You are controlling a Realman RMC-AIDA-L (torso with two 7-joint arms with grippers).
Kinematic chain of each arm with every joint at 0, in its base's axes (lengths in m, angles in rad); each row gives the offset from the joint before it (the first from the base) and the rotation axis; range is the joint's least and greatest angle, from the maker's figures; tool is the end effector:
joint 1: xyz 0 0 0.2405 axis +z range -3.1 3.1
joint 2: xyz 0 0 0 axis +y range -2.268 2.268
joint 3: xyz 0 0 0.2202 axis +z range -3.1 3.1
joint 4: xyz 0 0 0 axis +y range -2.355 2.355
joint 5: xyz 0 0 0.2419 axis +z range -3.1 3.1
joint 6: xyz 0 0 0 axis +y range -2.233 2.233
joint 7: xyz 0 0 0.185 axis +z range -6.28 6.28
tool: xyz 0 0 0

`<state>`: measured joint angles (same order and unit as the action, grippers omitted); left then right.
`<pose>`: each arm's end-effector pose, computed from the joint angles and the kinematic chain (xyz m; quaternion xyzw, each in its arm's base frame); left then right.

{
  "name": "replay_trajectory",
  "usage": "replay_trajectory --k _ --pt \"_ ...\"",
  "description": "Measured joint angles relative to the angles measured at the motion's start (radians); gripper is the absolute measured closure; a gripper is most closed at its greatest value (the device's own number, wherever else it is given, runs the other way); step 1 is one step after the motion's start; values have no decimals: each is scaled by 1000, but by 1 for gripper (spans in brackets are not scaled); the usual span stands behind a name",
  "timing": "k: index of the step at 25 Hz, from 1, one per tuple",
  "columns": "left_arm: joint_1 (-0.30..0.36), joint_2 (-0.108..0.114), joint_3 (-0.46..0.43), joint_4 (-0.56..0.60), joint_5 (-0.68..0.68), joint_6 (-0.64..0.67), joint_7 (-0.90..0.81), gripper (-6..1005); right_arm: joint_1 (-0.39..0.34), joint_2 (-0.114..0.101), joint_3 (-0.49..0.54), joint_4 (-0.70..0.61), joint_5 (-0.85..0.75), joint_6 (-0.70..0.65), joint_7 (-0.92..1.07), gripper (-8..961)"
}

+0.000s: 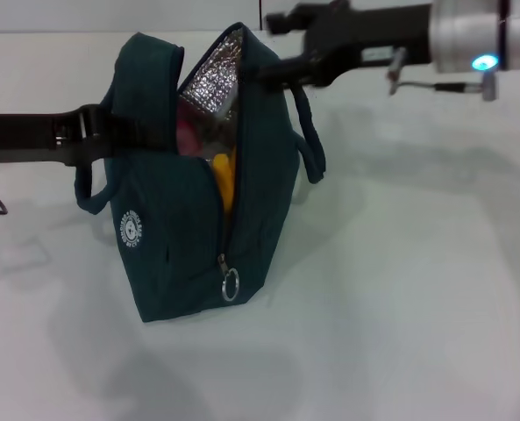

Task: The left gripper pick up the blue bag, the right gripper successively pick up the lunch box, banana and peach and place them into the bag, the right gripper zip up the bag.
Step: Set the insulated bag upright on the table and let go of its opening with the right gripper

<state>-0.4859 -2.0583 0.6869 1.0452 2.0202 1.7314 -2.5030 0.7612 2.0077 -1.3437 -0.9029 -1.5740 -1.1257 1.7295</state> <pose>-0.2097 0.3578 0.0614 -0.7817 -0.5717 -0.2456 0.0420 0.0475 0.4365 -0.0331 -0.9537 0.1072 0.2442 0.1392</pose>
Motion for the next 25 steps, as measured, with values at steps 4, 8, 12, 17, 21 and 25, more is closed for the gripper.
replay_trajectory --k 4,8,12,17,21,25 --pt "1 2 0 -27 0 0 14 964 -47 -12 114 -9 -71 -2 -2 94" --pt "0 -2 0 -30 0 -1 19 964 -95 -15 170 14 -134 6 -14 71" --pt "0 0 0 -30 0 -6 24 964 -119 -10 174 49 -147 19 -53 68" --pt "3 8 -1 -38 27 -49 35 964 -129 11 166 80 -134 -18 -115 70" --pt "10 20 -1 -54 41 -82 35 964 -141 18 120 86 -74 -91 -172 71" --pt "18 28 -1 -62 41 -87 43 964 -144 14 84 87 1 -151 -221 72"
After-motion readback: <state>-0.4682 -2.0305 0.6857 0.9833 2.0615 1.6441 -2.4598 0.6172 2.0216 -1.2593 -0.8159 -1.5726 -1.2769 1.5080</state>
